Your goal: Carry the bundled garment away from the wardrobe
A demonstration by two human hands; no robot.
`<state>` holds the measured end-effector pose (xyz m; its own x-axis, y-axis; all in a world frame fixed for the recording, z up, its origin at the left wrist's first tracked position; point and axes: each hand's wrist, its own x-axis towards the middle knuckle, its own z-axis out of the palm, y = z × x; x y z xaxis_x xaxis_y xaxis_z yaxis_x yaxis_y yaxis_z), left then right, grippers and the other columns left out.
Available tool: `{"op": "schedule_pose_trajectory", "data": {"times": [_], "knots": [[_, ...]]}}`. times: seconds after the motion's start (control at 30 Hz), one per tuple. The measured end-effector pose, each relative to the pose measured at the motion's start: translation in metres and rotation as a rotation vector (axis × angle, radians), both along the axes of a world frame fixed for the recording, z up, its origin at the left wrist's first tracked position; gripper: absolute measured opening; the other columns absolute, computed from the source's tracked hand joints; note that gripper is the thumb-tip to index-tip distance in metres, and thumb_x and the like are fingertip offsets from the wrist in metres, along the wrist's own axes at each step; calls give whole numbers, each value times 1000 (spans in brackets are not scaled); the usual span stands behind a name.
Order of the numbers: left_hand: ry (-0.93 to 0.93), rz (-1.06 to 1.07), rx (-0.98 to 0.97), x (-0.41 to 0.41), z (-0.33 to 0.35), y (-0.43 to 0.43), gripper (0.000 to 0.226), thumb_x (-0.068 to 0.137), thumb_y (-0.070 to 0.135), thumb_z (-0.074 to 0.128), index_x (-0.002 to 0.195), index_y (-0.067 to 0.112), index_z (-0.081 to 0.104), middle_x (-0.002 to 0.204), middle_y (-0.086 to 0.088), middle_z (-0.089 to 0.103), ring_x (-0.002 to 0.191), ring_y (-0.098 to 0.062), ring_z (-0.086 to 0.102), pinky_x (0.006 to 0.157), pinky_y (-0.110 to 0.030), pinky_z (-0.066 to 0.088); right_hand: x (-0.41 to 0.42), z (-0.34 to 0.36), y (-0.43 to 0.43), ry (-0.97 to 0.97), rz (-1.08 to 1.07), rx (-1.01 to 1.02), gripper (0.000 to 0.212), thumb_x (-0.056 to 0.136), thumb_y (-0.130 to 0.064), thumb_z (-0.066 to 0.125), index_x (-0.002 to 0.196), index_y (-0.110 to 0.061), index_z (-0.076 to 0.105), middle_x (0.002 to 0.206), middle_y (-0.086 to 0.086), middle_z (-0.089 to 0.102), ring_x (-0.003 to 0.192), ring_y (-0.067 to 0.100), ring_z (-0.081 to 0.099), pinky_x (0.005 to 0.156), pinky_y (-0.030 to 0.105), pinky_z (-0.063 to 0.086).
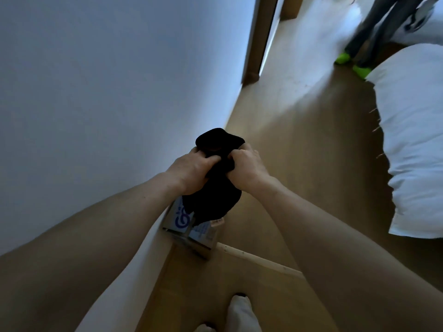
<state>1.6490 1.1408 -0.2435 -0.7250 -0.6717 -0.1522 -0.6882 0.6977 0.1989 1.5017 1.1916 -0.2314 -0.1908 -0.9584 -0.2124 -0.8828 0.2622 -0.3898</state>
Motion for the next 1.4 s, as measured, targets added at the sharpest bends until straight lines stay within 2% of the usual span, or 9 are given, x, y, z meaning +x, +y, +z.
{"op": "schedule_pose_trajectory", "data": {"times": [0.2,0.33,0.47,0.7,0.9,1.17,1.4], "knots": [[-52,177,31,20,-65,-14,50,91,24,53,139,22,38,133,-8,41,119,-27,38,75,-36,42,17,-64,-31,-48,127,35,20,89,-14,51,106,-12,61,126,8,42,113,30,40,94,41,44],[28,299,114,22,-113,-19,55,90,19,56,141,19,36,132,-8,44,120,-24,39,85,-39,48,19,-110,-46,-70,189,46,22,92,-12,47,107,-11,63,123,8,44,111,28,41,92,39,45],[29,385,175,21,-156,-26,52,89,17,57,138,17,38,130,-8,46,120,-24,41,91,-41,46,17,-154,-56,-88,224,51,19,93,-15,49,103,-8,63,121,9,45,111,27,42,90,40,46],[-62,429,168,20,-217,-29,52,90,22,57,138,21,37,132,-3,46,121,-22,42,86,-38,46,17,-218,-63,-110,270,104,21,94,-20,52,110,-10,63,122,8,45,112,27,41,93,42,44],[-152,440,135,20,-254,-28,54,90,24,57,139,23,35,133,-4,44,121,-23,41,88,-36,42,18,-257,-59,-123,302,125,23,94,-19,53,114,-10,61,125,8,44,114,26,40,95,40,44],[-285,466,166,23,-292,-22,59,89,25,59,141,23,32,132,-7,42,120,-26,41,91,-37,41,17,-293,-56,-53,380,227,25,93,-25,55,114,-13,60,120,7,41,110,25,39,86,37,43],[-342,479,184,19,-310,-11,64,86,24,64,140,22,30,130,-7,44,117,-26,42,92,-38,42,21,-311,-49,24,407,214,23,91,-21,58,113,-12,58,119,7,40,107,25,38,77,34,40]]}}
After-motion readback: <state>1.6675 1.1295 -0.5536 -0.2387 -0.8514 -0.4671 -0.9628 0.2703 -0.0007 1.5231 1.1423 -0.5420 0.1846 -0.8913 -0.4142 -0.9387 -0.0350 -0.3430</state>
